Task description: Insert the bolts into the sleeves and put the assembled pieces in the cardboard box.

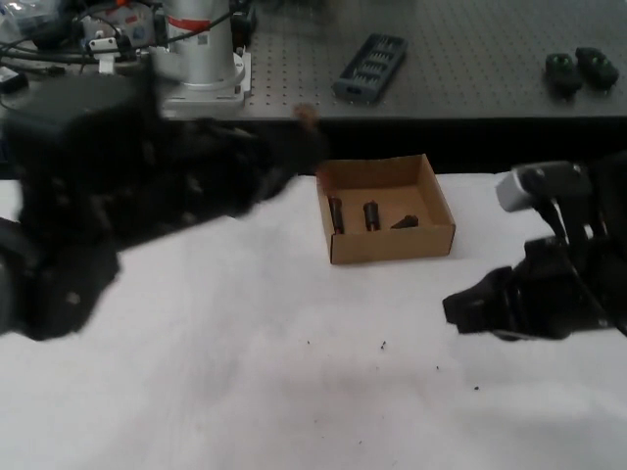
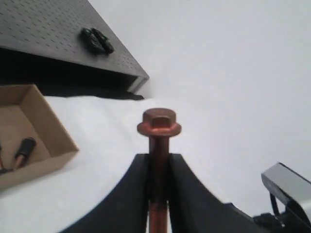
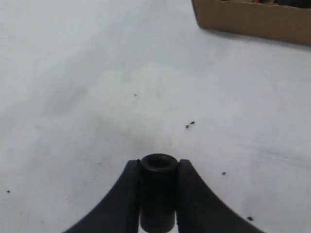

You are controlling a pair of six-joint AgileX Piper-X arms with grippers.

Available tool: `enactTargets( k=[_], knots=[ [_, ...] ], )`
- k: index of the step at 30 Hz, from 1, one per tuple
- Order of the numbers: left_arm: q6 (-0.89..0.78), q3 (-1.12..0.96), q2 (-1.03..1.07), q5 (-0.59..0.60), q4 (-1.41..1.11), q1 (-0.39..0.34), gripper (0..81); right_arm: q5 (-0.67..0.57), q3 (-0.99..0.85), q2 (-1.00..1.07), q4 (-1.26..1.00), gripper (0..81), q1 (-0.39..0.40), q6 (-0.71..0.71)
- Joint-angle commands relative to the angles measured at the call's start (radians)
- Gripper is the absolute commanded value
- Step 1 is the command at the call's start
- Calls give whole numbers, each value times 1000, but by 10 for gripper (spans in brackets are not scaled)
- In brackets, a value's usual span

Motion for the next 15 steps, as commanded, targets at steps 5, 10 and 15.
enactTargets(
  k=[5, 10, 15],
  knots=[
    [-22, -26, 51, 163, -13, -141, 11, -334, 16, -54, -55, 103, -2, -31],
    [-22, -26, 54, 248, -12, -134, 11, -463, 16, -73, 8, 103, -2, -152],
    [-22, -26, 54, 279, -1, -114, 11, -475, 16, -73, 88, 103, -2, -261]
  ],
)
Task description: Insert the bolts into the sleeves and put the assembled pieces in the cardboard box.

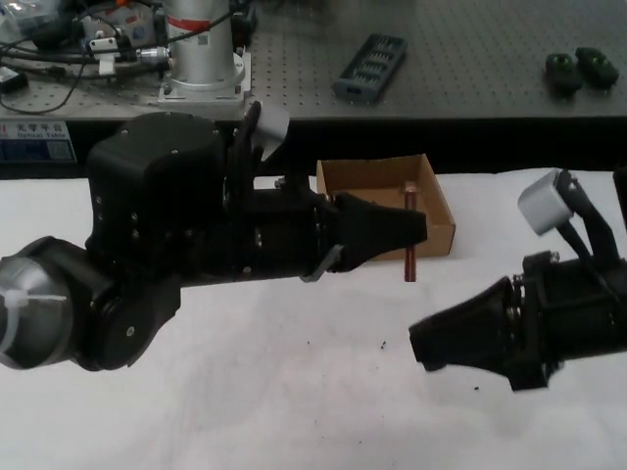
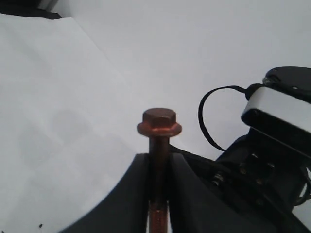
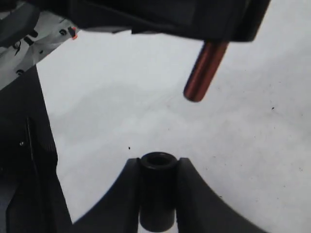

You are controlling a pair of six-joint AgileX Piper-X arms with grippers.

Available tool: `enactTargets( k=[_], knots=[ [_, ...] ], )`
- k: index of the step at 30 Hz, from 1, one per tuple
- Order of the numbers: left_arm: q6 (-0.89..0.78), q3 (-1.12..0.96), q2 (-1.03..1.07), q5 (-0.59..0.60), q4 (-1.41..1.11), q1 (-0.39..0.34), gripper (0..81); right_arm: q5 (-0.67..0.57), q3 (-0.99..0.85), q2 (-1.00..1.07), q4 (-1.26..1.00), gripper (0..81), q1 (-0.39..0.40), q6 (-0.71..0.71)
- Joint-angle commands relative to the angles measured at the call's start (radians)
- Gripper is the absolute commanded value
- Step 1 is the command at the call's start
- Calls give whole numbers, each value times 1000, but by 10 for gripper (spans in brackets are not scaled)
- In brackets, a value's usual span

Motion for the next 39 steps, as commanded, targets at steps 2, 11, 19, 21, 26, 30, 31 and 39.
enactTargets(
  k=[2, 11, 19, 21, 26, 30, 31, 39],
  knots=[
    [-22, -14, 0, 23, 8, 15, 11, -27, -3, -12, 66, 103, -2, -90],
    [-93, -14, 0, -3, 33, 15, 11, 40, -3, -12, -25, 103, -2, -116],
    [-147, -14, 0, -29, 25, 15, 11, 48, -3, -12, -33, 103, -2, -113],
    [-167, -14, 0, -42, 16, 15, 11, 48, -3, -12, -33, 103, -2, -113],
    [-213, -12, 0, -83, -25, 5, 11, 50, -3, -12, -47, 103, -2, -113],
    [-242, -12, 0, -85, -27, -14, 11, 84, -3, -12, -63, 103, -2, -107],
    [-241, -12, 0, -85, -27, -20, 11, 93, -3, -12, -64, 103, -2, -107],
    [-232, 2, 0, -101, -94, -50, 11, 115, -3, -12, -71, 103, -2, -88]
  ],
)
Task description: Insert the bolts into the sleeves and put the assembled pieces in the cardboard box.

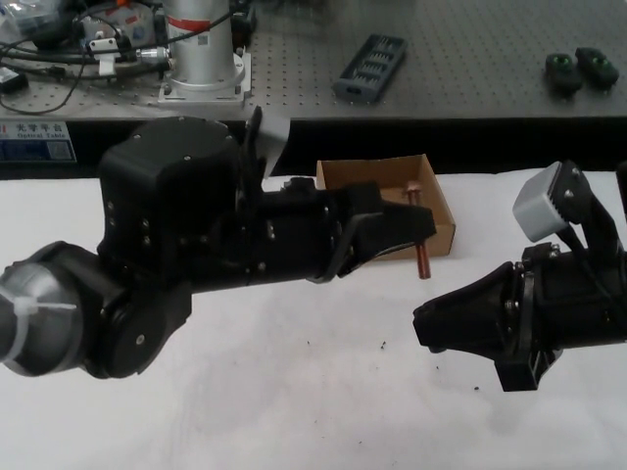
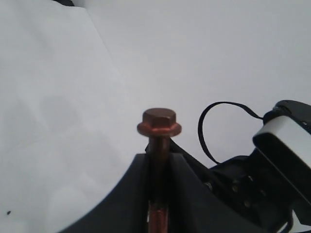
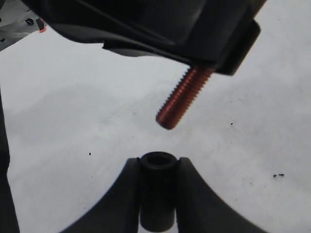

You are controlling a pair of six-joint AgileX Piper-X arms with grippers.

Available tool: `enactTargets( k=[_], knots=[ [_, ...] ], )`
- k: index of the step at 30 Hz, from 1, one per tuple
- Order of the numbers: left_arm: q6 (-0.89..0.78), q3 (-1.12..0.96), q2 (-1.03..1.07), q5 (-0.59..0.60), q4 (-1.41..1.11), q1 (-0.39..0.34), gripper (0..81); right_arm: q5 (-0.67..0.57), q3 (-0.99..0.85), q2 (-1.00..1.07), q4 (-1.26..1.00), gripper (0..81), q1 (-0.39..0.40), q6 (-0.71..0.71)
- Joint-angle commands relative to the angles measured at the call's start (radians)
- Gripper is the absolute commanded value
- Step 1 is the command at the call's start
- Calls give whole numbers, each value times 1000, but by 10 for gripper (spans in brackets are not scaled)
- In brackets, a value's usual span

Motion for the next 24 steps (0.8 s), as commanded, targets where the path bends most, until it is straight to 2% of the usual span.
enactTargets(
  k=[1, 11, 20, 24],
  knots=[
    [-5, 10, 0, -11, -106, -9, 11, 2, -4, -12, -16, 103, -2, 4],
    [28, 132, 0, -11, -165, -9, 11, 1, -4, -12, -16, 103, -2, 32],
    [60, 133, 0, -45, -193, -9, 11, -8, -4, -12, -16, 103, -2, 53],
    [48, 132, 0, -47, -207, -9, 11, -56, -4, -12, -7, 103, -2, 53]
  ],
)
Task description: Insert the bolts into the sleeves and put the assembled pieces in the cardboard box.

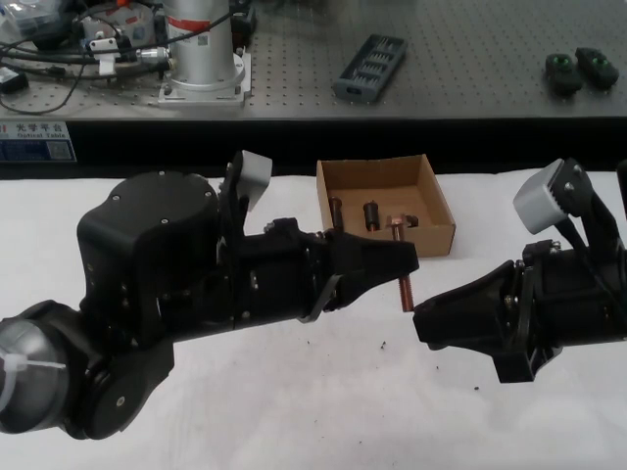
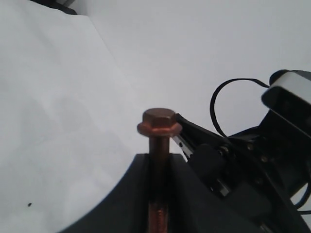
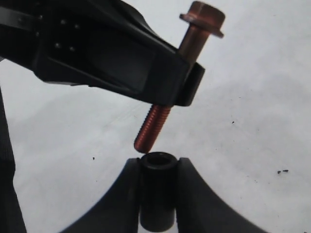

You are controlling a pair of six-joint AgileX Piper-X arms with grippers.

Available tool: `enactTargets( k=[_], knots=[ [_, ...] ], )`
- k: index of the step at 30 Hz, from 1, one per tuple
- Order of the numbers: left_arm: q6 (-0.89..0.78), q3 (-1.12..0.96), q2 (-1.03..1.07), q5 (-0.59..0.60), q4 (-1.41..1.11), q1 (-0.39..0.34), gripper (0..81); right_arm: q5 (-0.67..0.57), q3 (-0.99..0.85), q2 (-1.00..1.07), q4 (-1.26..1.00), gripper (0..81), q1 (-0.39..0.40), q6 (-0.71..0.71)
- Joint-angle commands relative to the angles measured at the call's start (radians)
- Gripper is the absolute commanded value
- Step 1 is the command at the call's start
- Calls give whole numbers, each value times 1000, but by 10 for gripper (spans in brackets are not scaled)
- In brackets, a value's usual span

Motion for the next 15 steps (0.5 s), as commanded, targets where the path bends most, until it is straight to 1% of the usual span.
enactTargets(
  k=[1, 6, 10, 15],
  knots=[
    [3, -3, 0, -13, -44, -5, 11, -29, -4, -12, 2, 103, -2, 1],
    [-4, -3, 0, -18, -74, -5, 11, -29, -4, -12, 9, 103, -2, 16],
    [8, -3, 0, -21, -73, -5, 11, -52, -4, -12, 9, 103, -2, 23],
    [-9, -3, 0, -2, -73, -9, 11, -45, -4, -12, 7, 103, -2, 19]
  ],
)
